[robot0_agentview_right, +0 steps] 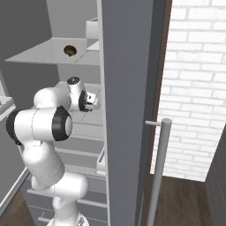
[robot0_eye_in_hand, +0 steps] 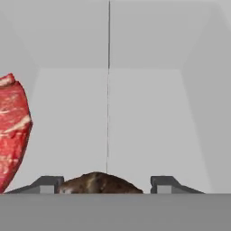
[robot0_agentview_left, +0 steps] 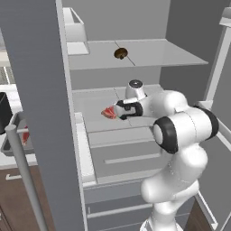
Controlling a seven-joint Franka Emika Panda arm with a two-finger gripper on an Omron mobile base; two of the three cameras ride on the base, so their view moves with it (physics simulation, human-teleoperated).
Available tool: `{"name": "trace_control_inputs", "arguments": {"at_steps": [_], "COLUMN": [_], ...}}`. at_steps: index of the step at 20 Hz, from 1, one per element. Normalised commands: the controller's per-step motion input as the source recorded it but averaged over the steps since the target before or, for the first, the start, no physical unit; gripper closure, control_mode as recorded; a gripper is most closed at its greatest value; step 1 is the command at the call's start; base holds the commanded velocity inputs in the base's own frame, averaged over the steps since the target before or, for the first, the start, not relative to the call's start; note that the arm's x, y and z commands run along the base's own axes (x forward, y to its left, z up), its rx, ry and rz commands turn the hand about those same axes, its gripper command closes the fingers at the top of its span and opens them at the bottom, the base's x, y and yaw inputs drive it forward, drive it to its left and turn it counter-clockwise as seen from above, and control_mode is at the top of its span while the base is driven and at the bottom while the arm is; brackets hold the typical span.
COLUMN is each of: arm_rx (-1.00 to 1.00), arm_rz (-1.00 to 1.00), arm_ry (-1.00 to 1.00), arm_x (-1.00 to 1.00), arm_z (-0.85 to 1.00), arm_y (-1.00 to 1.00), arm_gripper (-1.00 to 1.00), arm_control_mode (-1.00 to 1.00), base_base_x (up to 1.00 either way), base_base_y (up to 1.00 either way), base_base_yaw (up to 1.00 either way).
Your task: Place one mushroom and one steak in each tupperware on the nearby counter, to pack two identical lunches.
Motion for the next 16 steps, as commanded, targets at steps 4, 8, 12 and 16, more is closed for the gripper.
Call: {"name": "trace_control_inputs", "arguments": {"at_steps": [4, 8, 12, 16], "arm_rx": [0.0, 0.0, 0.01, 0.0], "arm_rz": [-0.01, 0.0, 0.0, 0.0], "arm_ry": [-0.38, -0.18, 0.0, 0.03], "arm_x": [-1.0, -1.0, -1.0, -1.0], "arm_z": [0.06, 0.71, 1.0, 1.0], "arm_y": [-0.11, -0.04, -0.11, -0.04], "arm_gripper": [1.0, 1.0, 1.0, 1.0], "arm_control_mode": [-1.0, -1.0, -1.0, -1.0], "base_base_x": [0.0, 0.0, 0.0, 0.0], "base_base_y": [0.0, 0.0, 0.0, 0.0], "base_base_yaw": [0.0, 0.0, 0.0, 0.0]}}
